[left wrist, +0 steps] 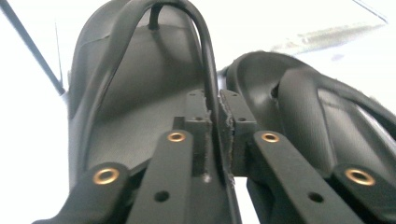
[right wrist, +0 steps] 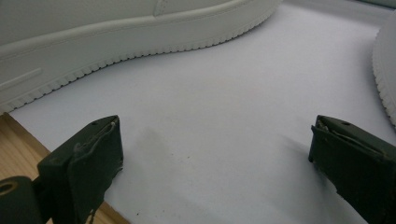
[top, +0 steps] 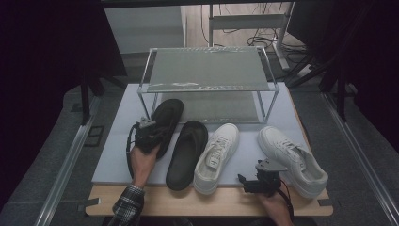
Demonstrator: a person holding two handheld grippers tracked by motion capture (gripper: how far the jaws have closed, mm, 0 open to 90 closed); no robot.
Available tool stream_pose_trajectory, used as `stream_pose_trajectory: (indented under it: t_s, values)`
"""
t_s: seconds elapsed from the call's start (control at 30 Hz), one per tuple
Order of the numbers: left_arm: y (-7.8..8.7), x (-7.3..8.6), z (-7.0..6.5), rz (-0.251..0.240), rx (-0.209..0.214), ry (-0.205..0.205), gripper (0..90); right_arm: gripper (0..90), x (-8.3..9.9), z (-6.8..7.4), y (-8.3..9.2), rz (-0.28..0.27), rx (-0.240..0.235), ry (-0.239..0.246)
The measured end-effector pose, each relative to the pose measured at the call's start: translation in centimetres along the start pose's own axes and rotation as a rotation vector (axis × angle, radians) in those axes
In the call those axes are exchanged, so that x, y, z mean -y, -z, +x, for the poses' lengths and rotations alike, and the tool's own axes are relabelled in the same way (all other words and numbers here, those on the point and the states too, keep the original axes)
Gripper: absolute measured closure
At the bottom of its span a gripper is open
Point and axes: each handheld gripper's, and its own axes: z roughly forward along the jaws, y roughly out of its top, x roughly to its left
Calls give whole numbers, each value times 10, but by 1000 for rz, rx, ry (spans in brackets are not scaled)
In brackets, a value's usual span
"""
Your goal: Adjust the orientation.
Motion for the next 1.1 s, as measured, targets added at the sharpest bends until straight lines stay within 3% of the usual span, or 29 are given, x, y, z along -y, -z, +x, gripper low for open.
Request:
stream_pose_trajectory:
  t_s: [0.17,0.7,0.93,1.1]
  values:
    - [15,11,7,6,46,-27,894,29,0,0,0,1,0,0]
    - [54,70,20,23,76,-35,897,29,0,0,0,3,3,1]
    - [57,89,18,50,49,-53,897,29,0,0,0,3,4,1]
    - [50,91,20,72,29,-56,897,29,0,0,0,3,4,1]
